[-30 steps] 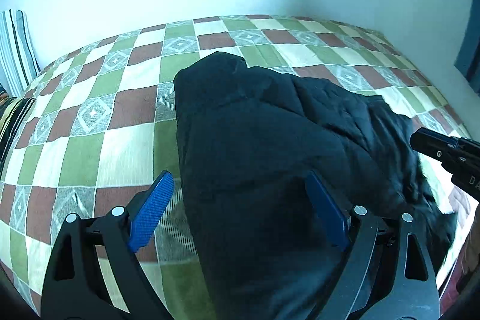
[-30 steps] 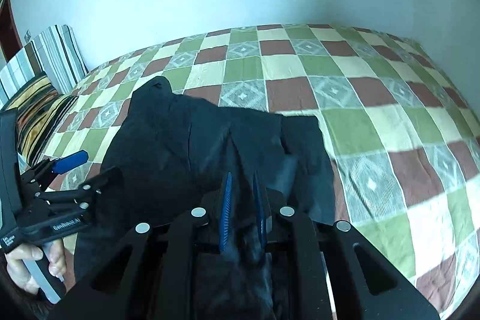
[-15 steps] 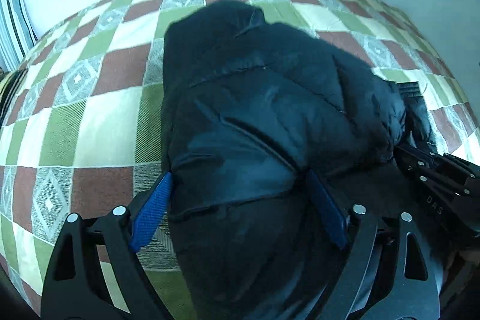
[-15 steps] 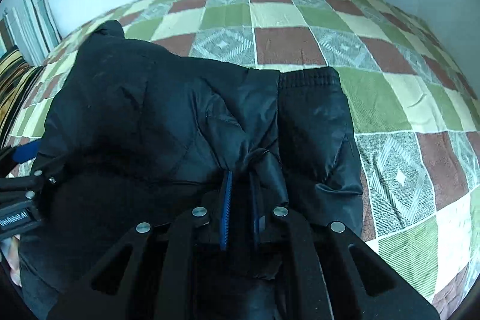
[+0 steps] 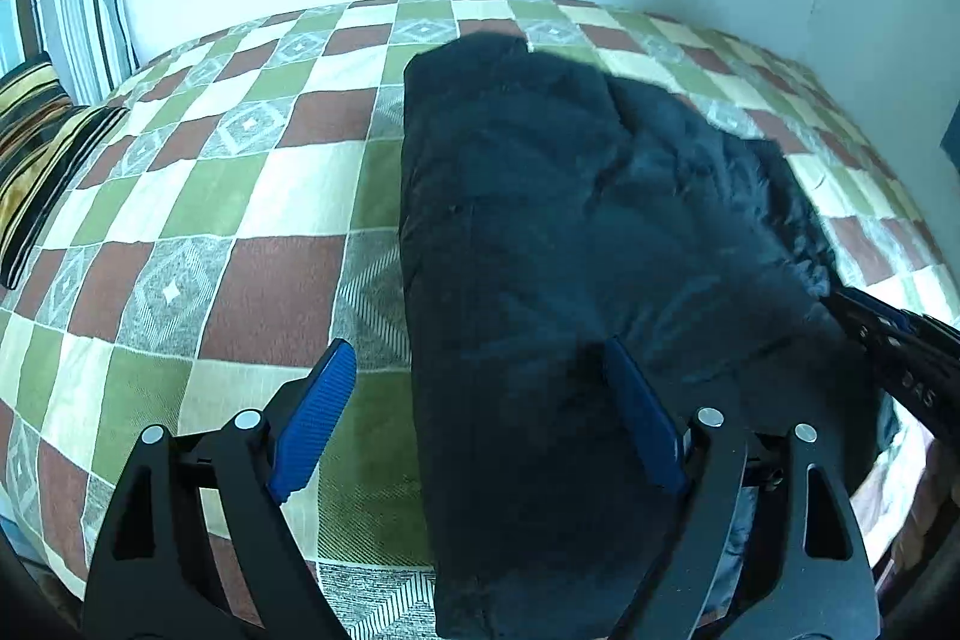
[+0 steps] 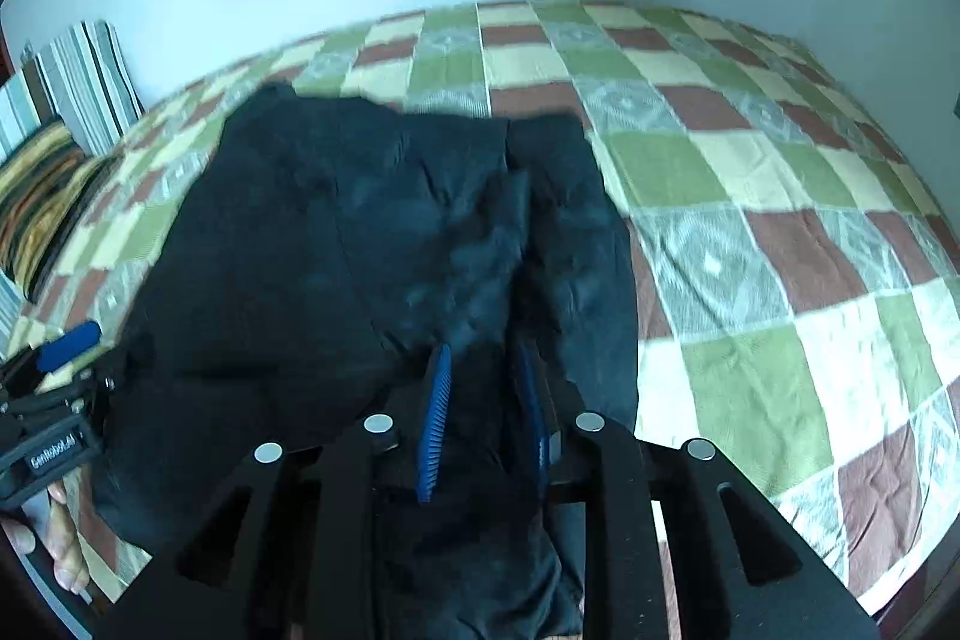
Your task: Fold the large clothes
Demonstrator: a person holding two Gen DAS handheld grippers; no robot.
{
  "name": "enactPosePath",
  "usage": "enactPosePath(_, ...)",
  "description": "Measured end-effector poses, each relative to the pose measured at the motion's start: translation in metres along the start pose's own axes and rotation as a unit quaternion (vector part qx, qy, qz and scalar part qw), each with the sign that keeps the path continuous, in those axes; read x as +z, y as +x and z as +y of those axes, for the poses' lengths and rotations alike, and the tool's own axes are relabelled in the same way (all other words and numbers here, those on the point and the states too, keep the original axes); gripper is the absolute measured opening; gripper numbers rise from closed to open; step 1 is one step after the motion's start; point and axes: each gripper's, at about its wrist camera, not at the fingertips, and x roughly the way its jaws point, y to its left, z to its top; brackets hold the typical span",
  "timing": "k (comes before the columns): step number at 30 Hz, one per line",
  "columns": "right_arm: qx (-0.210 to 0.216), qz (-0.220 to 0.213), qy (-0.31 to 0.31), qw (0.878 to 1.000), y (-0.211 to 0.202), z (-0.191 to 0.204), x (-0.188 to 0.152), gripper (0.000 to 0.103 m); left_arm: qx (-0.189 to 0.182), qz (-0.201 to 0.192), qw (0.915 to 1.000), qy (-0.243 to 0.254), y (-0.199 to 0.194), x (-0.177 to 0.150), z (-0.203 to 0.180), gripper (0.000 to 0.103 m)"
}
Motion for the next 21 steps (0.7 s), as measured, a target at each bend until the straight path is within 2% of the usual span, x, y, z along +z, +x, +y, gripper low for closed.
enactPosePath(3,-0.010,0.022,-0.001,1.000,0.022,-0.002,-0.012,0.028,-0.003,0.011,0.9999,0.003,0.011,-0.007,-0.004,0.086)
enactPosePath(7,-0.015,0.021,0.002,1.000,0.038,-0.003,-0.020,0.029,0.002,0.010,0.9999,0.012,0.023,-0.014,-0.008,0.087)
enactPosePath(12,-0.021,0.013,0.001,1.000,0.036,-0.002,-0.022,0.030,0.013,-0.001,0.9998,0.017,0.027,-0.016,-0.011,0.087)
enactPosePath(17,-0.016,-0.001,0.008,1.000,0.028,-0.002,-0.024,0.031,0.026,-0.019,0.9989,0.033,0.016,-0.015,-0.016,0.086)
enactPosePath(21,-0.015,-0.017,0.017,1.000,0.019,-0.004,-0.024,0.034,0.027,-0.028,0.9988,0.028,0.009,-0.014,-0.015,0.086)
